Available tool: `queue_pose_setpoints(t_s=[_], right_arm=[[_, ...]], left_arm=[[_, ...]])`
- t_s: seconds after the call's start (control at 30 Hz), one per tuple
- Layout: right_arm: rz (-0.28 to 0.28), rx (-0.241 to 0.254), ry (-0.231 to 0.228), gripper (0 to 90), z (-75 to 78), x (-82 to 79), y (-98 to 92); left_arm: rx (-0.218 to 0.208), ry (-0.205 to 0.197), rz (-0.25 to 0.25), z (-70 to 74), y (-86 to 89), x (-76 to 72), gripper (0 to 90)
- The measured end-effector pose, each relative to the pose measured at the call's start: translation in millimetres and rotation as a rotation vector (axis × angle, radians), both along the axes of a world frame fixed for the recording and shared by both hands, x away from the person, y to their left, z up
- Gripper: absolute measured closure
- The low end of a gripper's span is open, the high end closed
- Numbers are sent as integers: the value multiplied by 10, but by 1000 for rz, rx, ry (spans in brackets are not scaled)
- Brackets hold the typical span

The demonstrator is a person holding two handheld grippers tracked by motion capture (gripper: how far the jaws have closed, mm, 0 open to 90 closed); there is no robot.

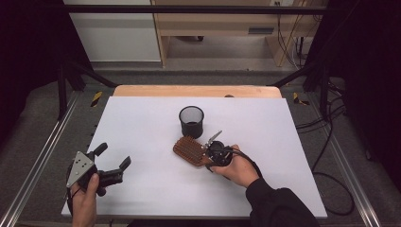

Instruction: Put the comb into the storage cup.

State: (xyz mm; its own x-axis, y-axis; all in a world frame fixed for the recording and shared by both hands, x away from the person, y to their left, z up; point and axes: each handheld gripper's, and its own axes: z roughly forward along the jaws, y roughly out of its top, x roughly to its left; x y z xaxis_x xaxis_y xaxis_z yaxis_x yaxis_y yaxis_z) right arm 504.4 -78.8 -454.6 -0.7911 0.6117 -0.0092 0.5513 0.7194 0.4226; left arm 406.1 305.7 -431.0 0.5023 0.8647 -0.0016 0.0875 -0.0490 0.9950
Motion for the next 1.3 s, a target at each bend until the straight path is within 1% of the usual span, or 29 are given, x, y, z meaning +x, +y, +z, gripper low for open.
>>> queue_pose_setpoints(t_s=[0.07,0.13,0.2,0.33,0.4,0.5,0.57,0.63,0.7,0.8,0.87,0.97,1.07,1.1,1.13,1.17,1.2,1.23,1.27,1.3], right_arm=[[10,-1,-6,662,-1,-16,5],[7,-2,-12,682,-3,-32,7],[21,-3,-14,699,-4,-34,7],[15,0,4,723,-1,-15,7],[10,-11,13,726,7,-12,22],[13,-25,14,729,13,-9,39],[13,-24,13,730,15,-9,41],[16,-16,-7,730,9,-28,28],[12,-11,-14,731,7,-45,24],[6,12,-27,731,0,-79,-8],[8,15,-40,731,-3,-108,-28],[15,40,-51,731,-7,-168,-66],[17,87,-69,731,7,-237,-133],[12,120,-88,731,23,-279,-191],[11,137,-98,731,31,-298,-220],[11,137,-98,731,31,-298,-220],[7,154,-114,731,38,-319,-249],[-4,182,-139,731,50,-356,-301],[-4,182,-139,731,50,-356,-301],[-16,218,-160,731,52,-387,-348]], left_arm=[[-1,-1,2,4,0,-1,14],[-1,-1,-1,4,-10,0,14],[5,-1,-6,4,-24,2,14],[12,0,-11,2,-36,1,14],[11,0,-11,3,-32,-3,14],[5,-5,-9,8,-21,-13,14],[3,-3,-8,8,-19,-10,14],[3,-2,-11,6,-24,-7,14],[4,-2,-13,5,-30,-7,14],[4,-3,-13,8,-35,-11,13],[1,-3,-13,12,-38,-14,14],[-2,-3,-16,12,-52,-16,14],[-8,2,-25,8,-73,-13,14],[-13,4,-28,6,-82,-13,14],[-18,6,-33,5,-90,-14,15],[-22,7,-37,6,-99,-17,15],[-20,8,-42,8,-107,-20,15],[-21,8,-48,8,-121,-23,14],[-21,9,-54,9,-135,-24,14],[-24,10,-61,8,-153,-25,15]])
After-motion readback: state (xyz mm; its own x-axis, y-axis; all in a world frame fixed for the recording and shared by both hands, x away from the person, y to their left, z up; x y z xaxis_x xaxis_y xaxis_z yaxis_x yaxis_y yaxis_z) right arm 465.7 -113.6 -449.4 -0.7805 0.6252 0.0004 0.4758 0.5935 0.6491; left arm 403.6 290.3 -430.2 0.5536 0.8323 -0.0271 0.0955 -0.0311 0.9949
